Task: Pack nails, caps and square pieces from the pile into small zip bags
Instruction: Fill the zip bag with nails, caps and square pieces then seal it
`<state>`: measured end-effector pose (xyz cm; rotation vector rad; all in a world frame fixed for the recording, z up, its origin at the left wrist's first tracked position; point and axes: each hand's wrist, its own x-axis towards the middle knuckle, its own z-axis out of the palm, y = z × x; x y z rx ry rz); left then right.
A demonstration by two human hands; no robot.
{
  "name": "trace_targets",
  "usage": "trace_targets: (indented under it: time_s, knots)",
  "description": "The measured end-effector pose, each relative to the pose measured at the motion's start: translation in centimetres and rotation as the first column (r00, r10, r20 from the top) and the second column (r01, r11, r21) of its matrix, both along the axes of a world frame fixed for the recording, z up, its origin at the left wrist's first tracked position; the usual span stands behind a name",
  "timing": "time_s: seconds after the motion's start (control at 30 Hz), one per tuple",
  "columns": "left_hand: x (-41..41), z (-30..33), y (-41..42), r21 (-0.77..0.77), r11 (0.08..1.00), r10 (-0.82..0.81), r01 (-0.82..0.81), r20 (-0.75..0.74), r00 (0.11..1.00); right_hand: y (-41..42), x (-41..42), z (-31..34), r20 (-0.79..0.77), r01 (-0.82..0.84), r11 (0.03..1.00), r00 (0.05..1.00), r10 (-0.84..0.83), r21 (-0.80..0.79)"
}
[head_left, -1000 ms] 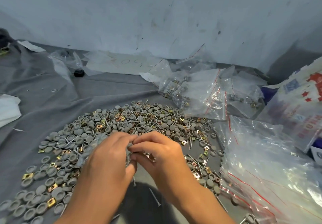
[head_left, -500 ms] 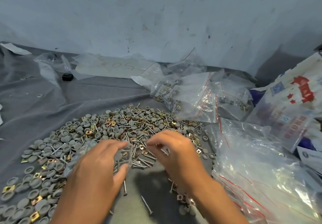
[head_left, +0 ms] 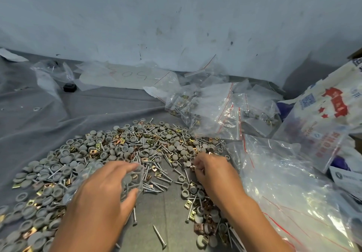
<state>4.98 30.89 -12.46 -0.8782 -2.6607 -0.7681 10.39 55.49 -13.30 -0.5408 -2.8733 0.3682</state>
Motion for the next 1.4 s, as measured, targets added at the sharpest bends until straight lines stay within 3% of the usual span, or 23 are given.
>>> trace_targets:
  time_s: [0.2, 0.33, 0.57, 0.77, 0.97, 1.1, 1.27, 1.4]
  knots:
    - [0.0, 0.0, 0.0, 0.002, 1.000, -0.005, 0.005, -0.004, 1.000, -0.3, -0.3, -0.3, 0.035, -0.037, 0.999, 0.999, 0.038, -0.021]
    - [0.1, -0.1, 0.1, 0.008, 1.000, -0.007, 0.007, 0.000, 1.000, 0.2, -0.4, -0.9, -0.033, -0.028, 0.995, 0.999, 0.024, -0.099]
    - [0.3, 0.0, 0.0, -0.010, 1.000, 0.011, -0.011, 0.009, 1.000, -1.7, -1.6, -1.6, -0.185, -0.187, 0.955, 0.972, 0.146, -0.228]
    - [0.2, 0.4, -0.3, 0.002, 1.000, 0.024, -0.024, 0.045, 0.999, -4.4, -1.8, -2.6, -0.198, -0.345, 0.937, 0.923, 0.329, -0.050]
    - [0.5, 0.5, -0.3, 0.008, 0.999, 0.032, -0.032, 0.028, 0.999, -6.3, -2.0, -2.2, -0.174, -0.246, 0.969, 0.953, 0.247, 0.025]
    - [0.4, 0.3, -0.4, 0.002, 1.000, 0.029, -0.029, 0.035, 0.999, -6.1, -2.2, -2.3, -0.135, -0.135, 0.989, 0.983, 0.127, -0.055]
    - [0.4, 0.1, -0.3, -0.010, 0.999, 0.043, -0.043, 0.033, 0.999, -5.4, -1.9, -2.4, -0.123, -0.126, 0.986, 0.986, 0.112, -0.109]
    - [0.5, 0.1, -0.3, -0.011, 0.999, 0.051, -0.050, 0.055, 0.997, -5.2, -2.0, -0.3, -0.264, -0.170, 0.876, 0.963, 0.051, -0.451]
